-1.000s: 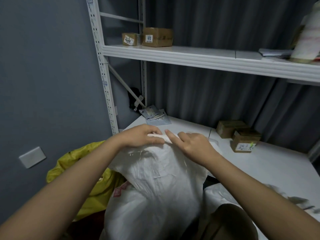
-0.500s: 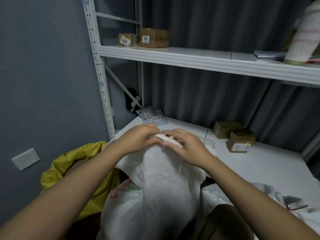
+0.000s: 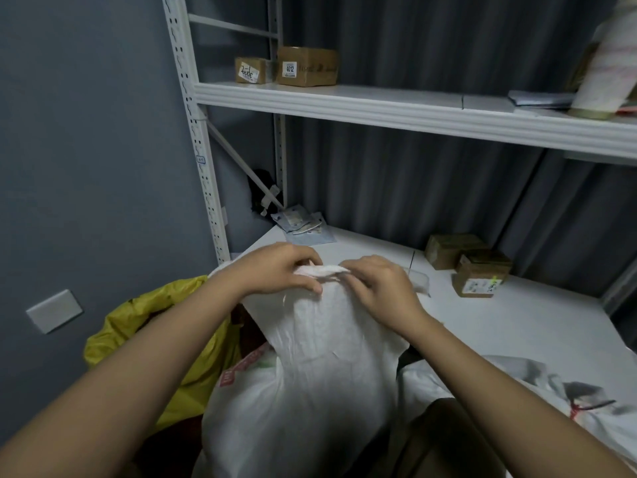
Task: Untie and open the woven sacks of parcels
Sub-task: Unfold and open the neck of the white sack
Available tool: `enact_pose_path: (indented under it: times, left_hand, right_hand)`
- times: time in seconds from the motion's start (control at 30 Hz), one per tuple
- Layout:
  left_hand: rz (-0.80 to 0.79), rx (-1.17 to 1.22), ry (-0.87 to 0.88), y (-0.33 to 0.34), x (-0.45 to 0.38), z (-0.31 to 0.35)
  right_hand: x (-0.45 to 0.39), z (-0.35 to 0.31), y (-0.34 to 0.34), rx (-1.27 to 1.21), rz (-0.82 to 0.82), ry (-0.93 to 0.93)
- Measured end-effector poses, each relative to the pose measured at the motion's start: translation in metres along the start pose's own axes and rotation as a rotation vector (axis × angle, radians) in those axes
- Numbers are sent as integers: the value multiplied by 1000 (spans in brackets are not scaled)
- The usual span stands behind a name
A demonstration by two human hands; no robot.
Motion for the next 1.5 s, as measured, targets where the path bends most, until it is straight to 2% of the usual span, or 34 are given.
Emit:
enact_pose_path:
  times: [0.07, 0.1, 0.13, 0.2, 0.23, 0.27, 0.3, 0.37, 0.43, 0.5, 0.57, 0.6, 0.63, 0.67, 0.73, 0.77, 0.8, 0.87, 0.93, 0.97, 1.0, 1.07, 1.13, 1.2, 1.23, 1.33, 1.47, 1.5]
  left_hand:
    - [-170, 166, -41, 15, 0, -5]
    - [-182, 119, -36, 17, 0, -5]
    - [-138, 2, -19, 15, -2, -3]
    - [110, -306, 77, -1, -2, 9]
    - [210, -361, 137, -6, 0, 16]
    - [236, -335, 172, -7, 1, 19]
    - [182, -234, 151, -4, 1, 15]
    - [-39, 87, 3, 7, -1, -3]
    - [-122, 229, -69, 14, 0, -13]
    - [12, 44, -8, 5, -1, -10]
    - [259, -309, 189, -6, 3, 12]
    - [333, -362, 257, -5, 6, 19]
    - [321, -317, 253, -3, 6, 17]
    - [243, -180, 180, -1, 5, 8]
    - [22, 149, -11, 14, 3, -17]
    - [-44, 249, -51, 20, 5, -22]
    - [-43, 256, -50, 21, 6, -23]
    - [75, 87, -5, 13, 7, -17]
    - [337, -205, 73, -4, 12, -4]
    - [476, -263, 36, -13, 18, -6]
    - [587, -232, -79, -20, 28, -14]
    - [730, 33, -377, -16, 52, -42]
    - [653, 450, -561, 12, 61, -54]
    - [527, 861, -607, 42, 54, -49]
    - [497, 996, -635, 50, 49, -46]
    - [533, 1097, -731, 60, 41, -52]
    - [551, 961, -788, 67, 51, -63]
    - [514, 943, -741, 68, 53, -60]
  right_hand:
    - [11, -15, 6, 200, -16, -248]
    - [13, -14, 13, 210, -64, -250]
    - [12, -11, 18, 164, -126, -159]
    - [8, 1, 21, 21, -140, 68]
    - [7, 4, 23, -6, -136, 120]
    - [6, 0, 22, 58, -102, 71]
    - [6, -5, 21, 150, -59, -15]
    - [15, -8, 22, 300, 4, -176]
    - [18, -7, 23, 235, -28, -168]
    - [13, 1, 26, 6, -88, 78]
    - [11, 13, 38, -182, -127, 256]
    - [9, 15, 39, -224, -103, 296]
    - [8, 13, 37, -223, -63, 287]
    - [7, 6, 33, -148, -22, 217]
    - [12, -10, 28, 121, 38, -17]
    - [17, -16, 31, 231, 44, -112]
    - [19, -16, 35, 252, 22, -136]
    - [17, -6, 42, 83, -33, 22]
    - [15, 4, 46, -89, 8, 172]
    - [16, 10, 45, -119, 78, 221]
    - [19, 16, 43, -131, 153, 263]
    - [29, 26, 43, -150, 241, 354]
    - [37, 27, 50, -158, 274, 383]
    - [43, 20, 63, -155, 282, 377]
    - [44, 16, 70, -147, 282, 374]
    - [48, 0, 93, -174, 192, 360]
    - [57, -13, 125, -475, -211, 356]
    - [57, -16, 116, -507, -220, 327]
Point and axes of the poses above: each hand's wrist, its own x-axis away from the middle knuckle, its own y-axis out of the palm, z = x × y, the point moved 9 cm from there along -x, towards the middle knuckle, and after that the axes turned 3 degrees about -x, right-handed, at the moved point
